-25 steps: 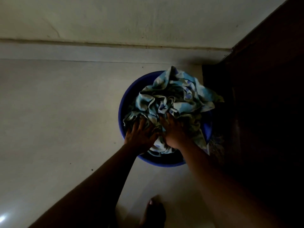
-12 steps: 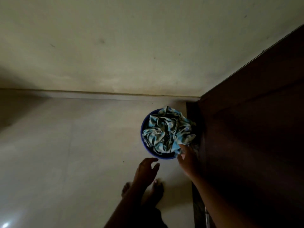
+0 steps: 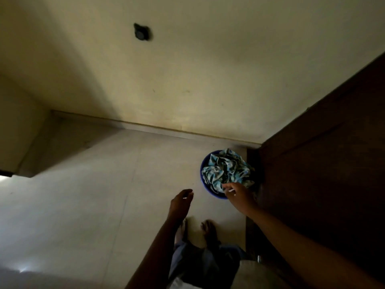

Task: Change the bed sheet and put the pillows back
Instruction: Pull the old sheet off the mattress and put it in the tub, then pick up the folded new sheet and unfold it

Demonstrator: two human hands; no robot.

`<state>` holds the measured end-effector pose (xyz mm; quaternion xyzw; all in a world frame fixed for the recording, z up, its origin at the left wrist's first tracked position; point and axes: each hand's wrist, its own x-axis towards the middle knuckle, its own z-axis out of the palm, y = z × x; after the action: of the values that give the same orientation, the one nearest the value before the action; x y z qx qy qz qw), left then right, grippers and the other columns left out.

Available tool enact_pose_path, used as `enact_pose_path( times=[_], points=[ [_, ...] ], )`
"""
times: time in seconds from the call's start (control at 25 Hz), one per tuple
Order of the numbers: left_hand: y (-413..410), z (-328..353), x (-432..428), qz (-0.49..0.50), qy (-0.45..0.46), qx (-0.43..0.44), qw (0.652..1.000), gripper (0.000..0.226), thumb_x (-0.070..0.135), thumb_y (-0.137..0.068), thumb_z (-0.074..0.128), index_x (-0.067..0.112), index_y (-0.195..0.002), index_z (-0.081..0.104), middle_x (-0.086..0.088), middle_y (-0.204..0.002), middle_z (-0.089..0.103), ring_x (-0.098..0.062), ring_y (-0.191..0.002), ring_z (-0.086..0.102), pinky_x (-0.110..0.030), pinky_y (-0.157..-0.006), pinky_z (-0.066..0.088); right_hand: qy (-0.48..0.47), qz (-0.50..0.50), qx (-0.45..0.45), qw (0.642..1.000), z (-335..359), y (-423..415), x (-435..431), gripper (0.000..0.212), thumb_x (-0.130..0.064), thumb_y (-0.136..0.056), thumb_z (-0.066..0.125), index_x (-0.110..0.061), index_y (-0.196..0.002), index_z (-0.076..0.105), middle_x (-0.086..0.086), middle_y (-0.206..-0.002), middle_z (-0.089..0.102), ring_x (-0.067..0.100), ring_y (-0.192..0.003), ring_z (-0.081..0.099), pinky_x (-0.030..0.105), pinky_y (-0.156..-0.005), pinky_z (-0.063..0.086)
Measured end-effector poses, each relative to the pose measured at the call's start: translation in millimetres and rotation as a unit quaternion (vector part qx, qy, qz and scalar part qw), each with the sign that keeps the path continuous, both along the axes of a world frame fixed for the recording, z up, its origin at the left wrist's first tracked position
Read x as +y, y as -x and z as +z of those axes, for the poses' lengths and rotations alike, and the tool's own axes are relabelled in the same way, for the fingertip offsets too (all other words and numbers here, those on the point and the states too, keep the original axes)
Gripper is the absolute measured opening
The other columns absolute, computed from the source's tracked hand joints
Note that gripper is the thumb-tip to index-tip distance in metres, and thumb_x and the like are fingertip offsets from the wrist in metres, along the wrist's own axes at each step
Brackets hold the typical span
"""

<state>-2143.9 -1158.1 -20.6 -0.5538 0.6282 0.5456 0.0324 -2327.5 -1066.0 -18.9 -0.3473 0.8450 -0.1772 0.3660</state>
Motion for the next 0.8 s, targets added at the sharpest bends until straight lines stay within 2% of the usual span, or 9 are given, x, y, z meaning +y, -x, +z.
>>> enact_pose_path(
  times=[0.12, 0.2, 0.36, 0.48, 0.64, 0.72, 0.8],
  points=[
    [-31, 31, 2, 0.078, 0.057, -0.002, 0.995, 0.034, 0.026, -0.099, 0.043, 0.014, -0.128, 0.054, -0.006, -0.13, 0.057, -0.02, -0.118, 0.053, -0.011, -0.075, 0.03, 0.008, 0.115, -0.018, 0.993, 24, -12, -18, 0.027, -0.013, -0.089, 0.058, -0.009, -0.116, 0.062, 0.01, -0.115, 0.062, 0.023, -0.101, 0.061, 0.026, -0.084, 0.043],
    [-57, 46, 7, 0.139, 0.079, -0.001, 0.987, 0.032, 0.024, -0.097, 0.046, 0.013, -0.125, 0.057, -0.008, -0.128, 0.059, -0.019, -0.114, 0.056, -0.011, -0.077, 0.034, 0.017, 0.183, -0.024, 0.983, 33, -21, -31, 0.029, -0.015, -0.09, 0.058, -0.011, -0.118, 0.06, 0.008, -0.118, 0.059, 0.022, -0.103, 0.059, 0.026, -0.085, 0.043],
    [-130, 67, 31, 0.292, 0.107, -0.048, 0.949, 0.03, 0.024, -0.096, 0.049, 0.016, -0.123, 0.059, -0.004, -0.123, 0.062, -0.018, -0.111, 0.058, -0.015, -0.075, 0.036, 0.017, 0.308, -0.052, 0.95, 43, -60, -82, 0.027, -0.019, -0.09, 0.058, -0.014, -0.117, 0.06, 0.01, -0.119, 0.055, 0.023, -0.104, 0.059, 0.029, -0.089, 0.045],
    [-188, 70, 59, 0.399, 0.11, -0.065, 0.908, 0.032, 0.024, -0.096, 0.048, 0.015, -0.125, 0.057, -0.006, -0.126, 0.06, -0.021, -0.113, 0.057, -0.021, -0.08, 0.04, 0.012, 0.406, -0.071, 0.911, 50, -113, -127, 0.025, -0.023, -0.091, 0.057, -0.016, -0.115, 0.062, 0.008, -0.118, 0.056, 0.019, -0.104, 0.057, 0.026, -0.088, 0.043],
    [-258, 72, 81, 0.522, 0.107, -0.041, 0.845, 0.033, 0.014, -0.097, 0.045, 0.006, -0.128, 0.052, -0.002, -0.123, 0.053, -0.025, -0.118, 0.052, -0.018, -0.078, 0.036, 0.011, 0.481, -0.102, 0.871, 62, -209, -187, 0.025, -0.026, -0.092, 0.057, -0.015, -0.112, 0.064, 0.006, -0.117, 0.06, 0.018, -0.106, 0.057, 0.022, -0.085, 0.041],
    [-302, 68, 82, 0.594, 0.097, -0.035, 0.798, 0.032, 0.019, -0.097, 0.045, 0.01, -0.127, 0.054, -0.005, -0.128, 0.054, -0.027, -0.12, 0.052, -0.025, -0.082, 0.04, 0.012, 0.512, -0.113, 0.852, 72, -267, -218, 0.026, -0.029, -0.092, 0.056, -0.015, -0.113, 0.064, 0.004, -0.117, 0.061, 0.016, -0.104, 0.056, 0.02, -0.08, 0.038],
    [-352, 67, 80, 0.658, 0.087, -0.019, 0.748, 0.033, 0.024, -0.097, 0.046, 0.014, -0.127, 0.054, -0.009, -0.133, 0.054, -0.025, -0.121, 0.05, -0.035, -0.093, 0.042, 0.002, 0.528, -0.134, 0.839, 81, -330, -244, 0.028, -0.03, -0.093, 0.054, -0.015, -0.116, 0.061, 0.002, -0.115, 0.06, 0.014, -0.099, 0.054, 0.022, -0.08, 0.037]
  ],
)
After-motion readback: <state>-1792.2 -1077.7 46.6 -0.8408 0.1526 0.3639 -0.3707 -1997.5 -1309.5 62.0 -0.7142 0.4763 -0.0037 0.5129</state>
